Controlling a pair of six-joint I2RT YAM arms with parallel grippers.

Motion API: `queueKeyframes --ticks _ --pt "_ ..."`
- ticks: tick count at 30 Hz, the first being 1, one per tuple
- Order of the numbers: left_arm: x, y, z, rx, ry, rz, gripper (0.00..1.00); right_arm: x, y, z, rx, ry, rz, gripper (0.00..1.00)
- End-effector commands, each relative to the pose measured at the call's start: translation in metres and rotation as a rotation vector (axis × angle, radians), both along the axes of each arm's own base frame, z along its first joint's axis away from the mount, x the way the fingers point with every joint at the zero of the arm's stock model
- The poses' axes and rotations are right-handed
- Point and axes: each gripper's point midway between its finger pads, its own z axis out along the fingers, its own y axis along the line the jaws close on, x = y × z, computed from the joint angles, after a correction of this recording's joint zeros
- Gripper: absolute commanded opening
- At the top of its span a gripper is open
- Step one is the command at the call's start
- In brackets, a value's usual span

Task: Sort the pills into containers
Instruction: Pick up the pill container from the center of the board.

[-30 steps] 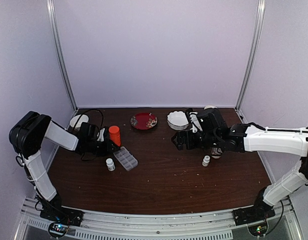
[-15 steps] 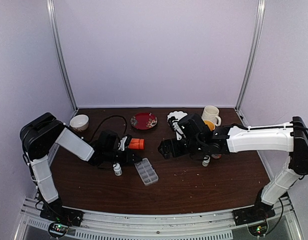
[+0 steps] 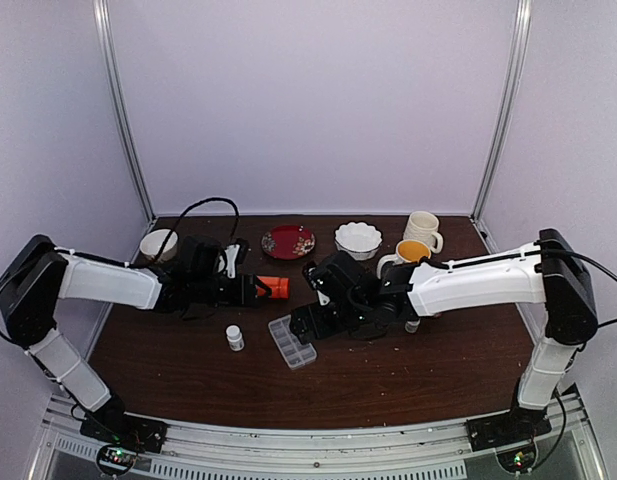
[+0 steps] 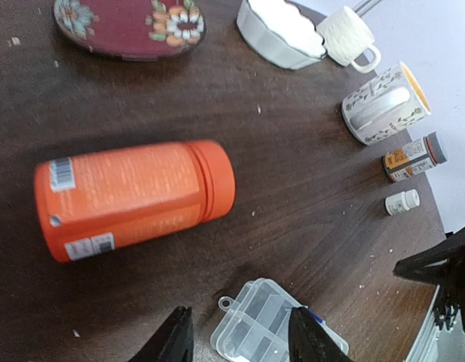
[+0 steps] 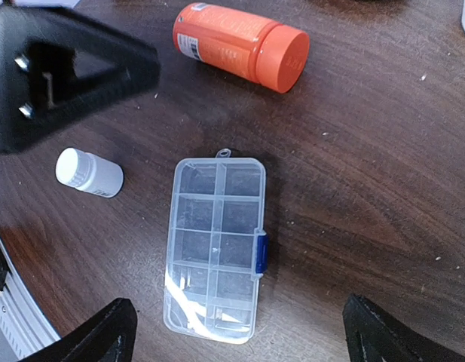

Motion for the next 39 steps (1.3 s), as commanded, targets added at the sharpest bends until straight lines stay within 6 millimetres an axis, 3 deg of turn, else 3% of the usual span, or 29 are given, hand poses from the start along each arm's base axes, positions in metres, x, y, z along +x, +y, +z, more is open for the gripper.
queueKeyframes --ticks 1,4,8,10,23,31,39 --pt "0.017 0.031 0.04 0.193 -0.182 0.052 0.56 -0.008 0.01 -0.011 -0.027 0.053 -0.015 1.0" --pt "0.029 0.055 0.057 0.349 -0.259 0.08 0.71 -0.011 0.018 -0.017 -0.051 0.07 -0.005 1.0" --pt "0.046 0.077 0.059 0.502 -0.256 0.054 0.81 -0.013 0.023 -0.031 -0.113 0.101 0.008 1.0" --pt "0.055 0.078 0.06 0.54 -0.264 0.018 0.97 -0.014 0.025 -0.038 -0.146 0.111 0.014 1.0" --pt "0.097 0.064 0.051 0.636 -0.249 -0.079 0.97 -0.02 0.032 -0.063 -0.296 0.146 0.052 1.0" --pt "0.102 0.062 0.057 0.618 -0.268 -0.051 0.94 -0.02 0.042 -0.073 -0.314 0.165 0.06 0.98" --pt "0.104 0.07 0.067 0.626 -0.301 0.001 0.93 -0.015 0.037 -0.086 -0.399 0.159 0.013 0.94"
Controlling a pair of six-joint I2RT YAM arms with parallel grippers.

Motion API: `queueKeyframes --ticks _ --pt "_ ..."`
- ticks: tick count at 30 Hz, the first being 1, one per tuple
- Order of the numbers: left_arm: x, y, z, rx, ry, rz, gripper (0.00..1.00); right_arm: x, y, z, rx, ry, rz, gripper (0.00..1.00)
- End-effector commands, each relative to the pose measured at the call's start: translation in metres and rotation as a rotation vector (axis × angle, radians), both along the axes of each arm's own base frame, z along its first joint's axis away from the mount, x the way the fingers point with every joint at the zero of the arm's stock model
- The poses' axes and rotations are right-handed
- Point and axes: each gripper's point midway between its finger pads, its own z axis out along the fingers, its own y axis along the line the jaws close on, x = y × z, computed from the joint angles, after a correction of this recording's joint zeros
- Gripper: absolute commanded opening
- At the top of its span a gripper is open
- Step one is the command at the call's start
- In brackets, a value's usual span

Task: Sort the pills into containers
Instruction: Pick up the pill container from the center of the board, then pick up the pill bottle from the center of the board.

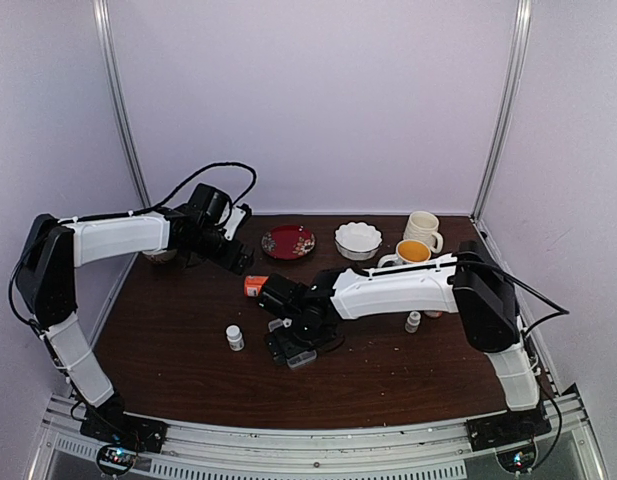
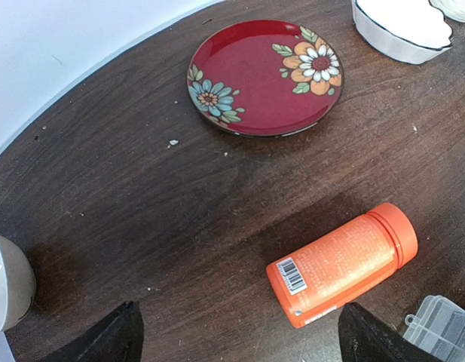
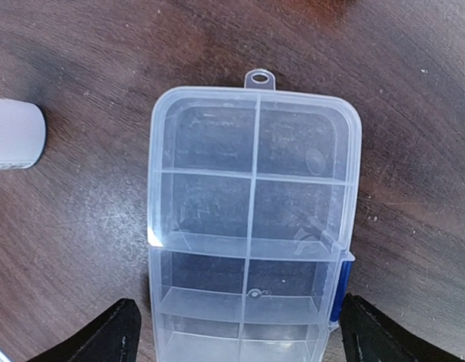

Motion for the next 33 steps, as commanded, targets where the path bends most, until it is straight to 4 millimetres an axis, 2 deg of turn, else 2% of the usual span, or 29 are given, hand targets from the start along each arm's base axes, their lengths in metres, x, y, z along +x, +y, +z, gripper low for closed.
queueKeyframes --ticks 1,6,9,13,18,21,23,24,29,33 --pt "0.01 0.001 0.026 -0.025 -0.088 0.023 0.94 0.002 -0.008 -0.006 -0.075 -0.02 -0.028 0.92" --pt "0.011 0.006 0.023 -0.007 -0.093 0.044 0.93 0.002 -0.01 -0.008 -0.092 -0.027 -0.031 0.77" --pt "0.01 0.008 0.02 0.013 -0.097 0.04 0.93 0.003 -0.008 0.002 -0.064 -0.037 -0.032 0.7" --pt "0.007 0.002 0.013 0.042 -0.091 -0.012 0.93 0.012 -0.019 0.029 -0.025 -0.107 -0.063 0.69" --pt "-0.006 -0.03 0.0 0.034 -0.04 -0.235 0.93 0.018 -0.047 0.056 0.05 -0.147 -0.114 0.67" --pt "-0.01 -0.038 -0.007 0.069 -0.01 -0.333 0.93 0.019 -0.064 0.073 0.106 -0.202 -0.132 0.67" --pt "-0.022 -0.044 -0.01 0.079 0.017 -0.435 0.93 0.016 -0.075 0.078 0.125 -0.214 -0.145 0.67" --pt "-0.03 -0.049 -0.011 0.068 0.032 -0.498 0.97 0.014 -0.08 0.081 0.135 -0.215 -0.15 0.67" --pt "-0.051 -0.065 -0.012 0.052 0.084 -0.709 0.98 0.003 -0.101 0.085 0.15 -0.207 -0.169 0.67" --pt "-0.046 -0.062 -0.021 0.15 0.052 -0.786 0.98 -0.004 -0.114 0.086 0.157 -0.209 -0.179 0.67"
